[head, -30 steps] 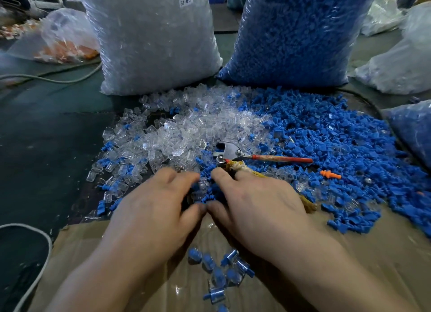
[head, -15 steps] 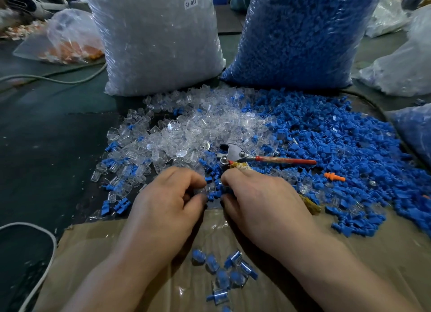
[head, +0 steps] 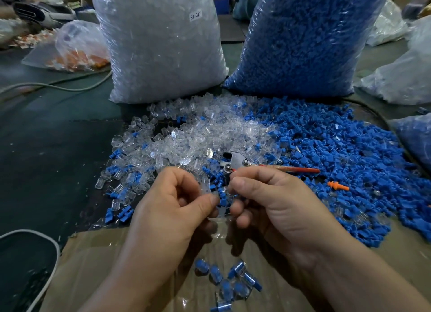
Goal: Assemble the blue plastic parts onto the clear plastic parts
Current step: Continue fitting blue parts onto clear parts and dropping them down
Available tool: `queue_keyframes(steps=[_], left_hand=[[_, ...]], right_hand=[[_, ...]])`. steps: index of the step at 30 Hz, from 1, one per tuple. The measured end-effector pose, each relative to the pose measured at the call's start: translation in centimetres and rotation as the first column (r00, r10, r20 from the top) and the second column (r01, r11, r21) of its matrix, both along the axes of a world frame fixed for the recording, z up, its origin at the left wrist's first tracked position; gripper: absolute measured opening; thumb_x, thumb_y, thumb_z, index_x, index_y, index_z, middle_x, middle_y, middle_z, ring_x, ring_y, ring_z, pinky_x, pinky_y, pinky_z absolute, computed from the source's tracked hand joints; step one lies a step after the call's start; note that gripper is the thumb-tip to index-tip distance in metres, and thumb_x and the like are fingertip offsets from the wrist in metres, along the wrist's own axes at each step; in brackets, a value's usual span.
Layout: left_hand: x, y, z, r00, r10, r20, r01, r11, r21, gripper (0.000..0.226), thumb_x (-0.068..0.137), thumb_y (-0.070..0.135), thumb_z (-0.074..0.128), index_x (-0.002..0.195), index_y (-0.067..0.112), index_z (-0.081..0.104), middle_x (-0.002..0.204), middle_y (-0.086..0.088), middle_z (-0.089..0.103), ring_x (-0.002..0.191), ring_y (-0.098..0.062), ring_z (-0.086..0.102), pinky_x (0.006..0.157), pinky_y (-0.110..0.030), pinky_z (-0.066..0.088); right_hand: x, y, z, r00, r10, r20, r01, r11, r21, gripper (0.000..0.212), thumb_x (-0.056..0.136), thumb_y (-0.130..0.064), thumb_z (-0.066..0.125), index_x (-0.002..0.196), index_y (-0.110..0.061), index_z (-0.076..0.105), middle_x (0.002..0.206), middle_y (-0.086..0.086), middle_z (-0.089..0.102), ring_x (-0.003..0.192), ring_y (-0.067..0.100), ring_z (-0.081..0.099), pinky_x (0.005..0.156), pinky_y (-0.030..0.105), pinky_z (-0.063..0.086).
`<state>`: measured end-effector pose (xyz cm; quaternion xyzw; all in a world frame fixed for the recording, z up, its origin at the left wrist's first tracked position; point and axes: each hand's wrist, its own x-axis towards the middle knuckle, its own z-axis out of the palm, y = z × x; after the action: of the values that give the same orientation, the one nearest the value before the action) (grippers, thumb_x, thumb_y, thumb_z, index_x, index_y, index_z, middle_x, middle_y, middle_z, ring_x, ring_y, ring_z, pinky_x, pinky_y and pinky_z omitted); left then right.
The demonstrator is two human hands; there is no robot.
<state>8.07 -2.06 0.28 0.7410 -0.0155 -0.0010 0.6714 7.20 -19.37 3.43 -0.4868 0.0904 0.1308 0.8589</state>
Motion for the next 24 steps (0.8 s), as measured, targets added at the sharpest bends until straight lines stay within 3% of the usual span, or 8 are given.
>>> queue_keyframes(steps=[6,9,11,13,15,19,21,24], left_hand=[[0.1,-0.2,-0.1,0.997,-0.051,-0.055,0.042,0.987,-0.155,0.021,0.064,0.033,0.08,0.083,0.029,0.072,0.073,-0.002,0.072,0.065,-0.024,0.073,0.057,-0.032,0.058],[0.1,-0.2,0.0,0.997,-0.046,-0.063,0.037,0.989,-0.142,0.022,0.066,0.033,0.082,0.085,0.027,0.073,0.079,-0.01,0.072,0.068,-0.026,0.073,0.062,-0.035,0.059],[0.1,-0.2,0.2,0.996,-0.044,-0.076,0.033,0.989,-0.144,0.018,0.067,0.03,0.078,0.084,0.026,0.074,0.082,-0.013,0.074,0.072,-0.024,0.075,0.062,-0.033,0.059],[0.1,-0.2,0.5,0.994,-0.049,-0.096,0.035,0.99,-0.14,0.018,0.065,0.029,0.075,0.082,0.026,0.074,0.082,-0.013,0.075,0.071,-0.022,0.075,0.061,-0.03,0.059],[0.0,-0.4,0.9,0.991,-0.067,-0.115,0.051,0.989,-0.137,0.02,0.063,0.028,0.074,0.083,0.027,0.075,0.077,-0.012,0.074,0.065,-0.021,0.072,0.057,-0.031,0.059],[-0.1,-1.0,1.3,0.987,-0.095,-0.13,0.073,0.984,-0.164,0.022,0.061,0.023,0.073,0.082,0.029,0.077,0.071,-0.007,0.073,0.06,-0.015,0.069,0.052,-0.024,0.057],[-0.1,-1.2,1.3,0.987,-0.101,-0.124,0.078,0.98,-0.183,0.023,0.06,0.021,0.074,0.082,0.027,0.077,0.07,-0.008,0.072,0.06,-0.014,0.068,0.051,-0.022,0.055],[-0.1,-1.2,1.2,0.989,-0.089,-0.116,0.065,0.978,-0.2,0.023,0.058,0.023,0.076,0.081,0.027,0.077,0.07,-0.01,0.072,0.059,-0.016,0.068,0.048,-0.024,0.054]], right_hand=[[-0.1,-0.4,0.0,0.998,0.026,-0.051,-0.019,0.991,0.131,0.022,0.064,0.002,0.066,0.086,0.006,0.069,0.076,0.023,0.068,0.062,0.026,0.07,0.055,0.026,0.058],[-0.4,-0.3,0.1,0.999,0.02,-0.036,-0.02,1.0,0.02,0.024,0.073,-0.002,0.066,0.095,0.005,0.067,0.078,0.024,0.07,0.067,0.027,0.071,0.063,0.03,0.061],[-0.5,-0.3,0.4,0.999,-0.004,0.043,0.011,0.985,-0.171,0.012,0.078,-0.005,0.07,0.088,-0.009,0.075,0.078,0.015,0.072,0.066,0.024,0.07,0.066,0.032,0.06],[-0.6,-0.8,0.1,0.974,0.024,0.224,0.113,0.807,-0.579,0.015,0.082,-0.015,0.074,0.089,-0.029,0.077,0.083,-0.003,0.072,0.073,0.014,0.069,0.073,0.029,0.058],[-0.6,-1.0,-0.1,0.929,0.134,0.346,0.208,0.586,-0.784,0.019,0.085,-0.027,0.073,0.093,-0.044,0.073,0.09,-0.013,0.067,0.084,0.005,0.065,0.078,0.026,0.053],[-0.8,-0.4,-0.6,0.891,0.189,0.412,0.252,0.551,-0.796,0.02,0.086,-0.035,0.07,0.099,-0.05,0.065,0.09,-0.024,0.067,0.082,-0.003,0.064,0.07,0.015,0.048],[-0.7,-0.2,-0.7,0.84,0.228,0.492,0.338,0.489,-0.804,0.022,0.084,-0.036,0.065,0.102,-0.047,0.061,0.096,-0.027,0.065,0.088,-0.008,0.062,0.074,0.008,0.046],[-0.9,-0.1,-0.7,0.786,0.313,0.533,0.41,0.382,-0.828,0.023,0.085,-0.035,0.062,0.106,-0.041,0.057,0.102,-0.025,0.063,0.092,-0.007,0.06,0.079,0.012,0.046]])
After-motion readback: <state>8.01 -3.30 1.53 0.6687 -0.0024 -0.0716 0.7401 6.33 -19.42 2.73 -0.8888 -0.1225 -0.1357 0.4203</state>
